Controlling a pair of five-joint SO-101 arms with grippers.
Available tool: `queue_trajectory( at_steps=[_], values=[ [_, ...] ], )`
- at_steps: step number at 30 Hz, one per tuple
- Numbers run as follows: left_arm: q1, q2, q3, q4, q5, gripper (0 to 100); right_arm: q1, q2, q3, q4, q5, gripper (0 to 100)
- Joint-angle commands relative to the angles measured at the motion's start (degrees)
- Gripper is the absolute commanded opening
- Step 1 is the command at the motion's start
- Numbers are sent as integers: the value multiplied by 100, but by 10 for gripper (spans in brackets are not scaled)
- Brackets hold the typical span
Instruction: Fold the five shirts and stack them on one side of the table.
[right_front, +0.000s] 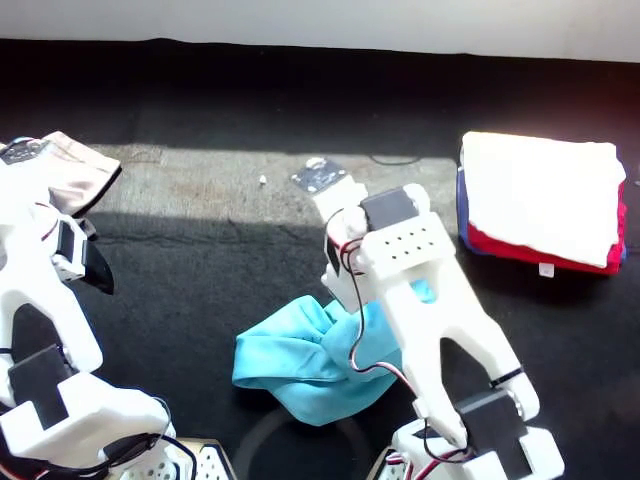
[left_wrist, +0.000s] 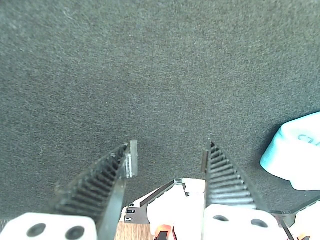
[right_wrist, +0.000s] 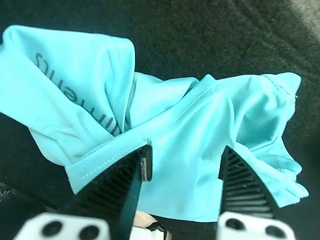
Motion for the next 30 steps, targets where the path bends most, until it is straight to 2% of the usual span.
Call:
queue_trajectory(
  at_steps=[1, 10, 12, 14, 15, 16, 23, 30],
  values=[
    [48, -84, -75, 35, -44, 221, -4, 303, -13, 13, 229, 211],
    [40, -84, -31, 35, -53, 221, 796, 1226, -127, -251, 554, 204],
    [31, -84, -31, 35, -53, 221, 1042, 1209, -136, -251, 563, 154],
    [22, -84, -31, 35, -53, 221, 1279, 1095, -163, -233, 563, 63],
    [13, -84, -31, 35, -53, 221, 1411, 980, -145, -233, 563, 12],
    [13, -84, -31, 35, -53, 221, 1543, 840, -127, -224, 563, 2],
    [48, -84, -31, 0, -53, 221, 2255, -840, -101, 215, 598, 5],
    [48, -75, -40, 0, -53, 221, 3029, -2079, 31, 1121, 598, 5]
  ],
)
